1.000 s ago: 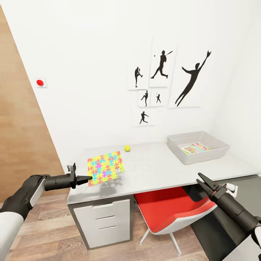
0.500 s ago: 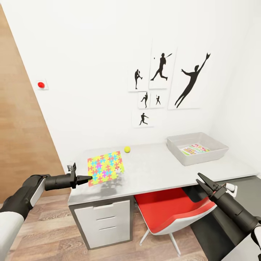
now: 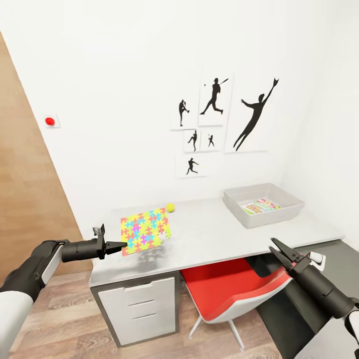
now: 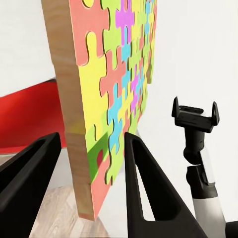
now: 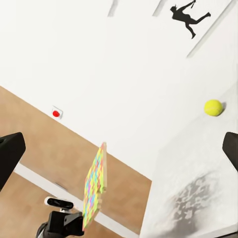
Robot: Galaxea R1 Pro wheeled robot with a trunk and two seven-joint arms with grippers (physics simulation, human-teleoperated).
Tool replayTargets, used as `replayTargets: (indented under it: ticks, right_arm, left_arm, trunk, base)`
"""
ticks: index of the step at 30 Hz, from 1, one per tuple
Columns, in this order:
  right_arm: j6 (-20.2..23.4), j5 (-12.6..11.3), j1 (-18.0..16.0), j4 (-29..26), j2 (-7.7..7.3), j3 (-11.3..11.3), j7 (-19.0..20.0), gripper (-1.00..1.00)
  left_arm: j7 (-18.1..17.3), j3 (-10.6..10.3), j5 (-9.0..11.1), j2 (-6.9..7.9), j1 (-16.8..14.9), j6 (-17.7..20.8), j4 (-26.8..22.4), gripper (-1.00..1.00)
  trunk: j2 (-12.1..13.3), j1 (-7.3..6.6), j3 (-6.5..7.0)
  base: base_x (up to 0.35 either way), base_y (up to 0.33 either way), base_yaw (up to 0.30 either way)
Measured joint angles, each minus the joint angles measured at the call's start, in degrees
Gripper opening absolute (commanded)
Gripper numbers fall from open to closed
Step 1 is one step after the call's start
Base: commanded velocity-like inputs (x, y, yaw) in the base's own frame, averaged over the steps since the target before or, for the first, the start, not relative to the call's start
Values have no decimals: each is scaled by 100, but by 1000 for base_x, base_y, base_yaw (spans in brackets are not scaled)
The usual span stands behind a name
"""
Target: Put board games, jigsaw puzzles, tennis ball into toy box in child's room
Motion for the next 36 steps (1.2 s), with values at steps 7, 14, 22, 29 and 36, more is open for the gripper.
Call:
replayTargets:
  ticks: [7, 14, 22, 29, 36]
  right_arm:
    - [1, -3, 0, 0, -1, -3, 6, 100]
    - [1, -8, 0, 0, 4, 0, 4, 100]
    - [1, -9, 1, 0, 0, -10, 6, 100]
    - [1, -8, 1, 0, -1, -9, 2, 100]
    - [0, -8, 1, 84, -11, -18, -1, 100]
  left_arm:
    - [1, 0, -2, 2, 0, 0, 0, -100]
    - [1, 0, -3, 9, 0, 0, 0, -100]
    - [1, 0, -4, 4, 1, 0, 0, -100]
    - [1, 0, -3, 10, 1, 0, 0, -100]
    - [1, 0, -5, 4, 1, -1, 0, -100]
  trunk:
    - [281, -154, 174]
    - [563, -307, 348]
    - [885, -483, 548]
    - [1167, -638, 723]
    - [1449, -793, 897]
  base:
    - [0, 0, -205]
    - [-63, 0, -207]
    - [-194, 0, -208]
    - [-17, 0, -208]
    - [-1, 0, -210]
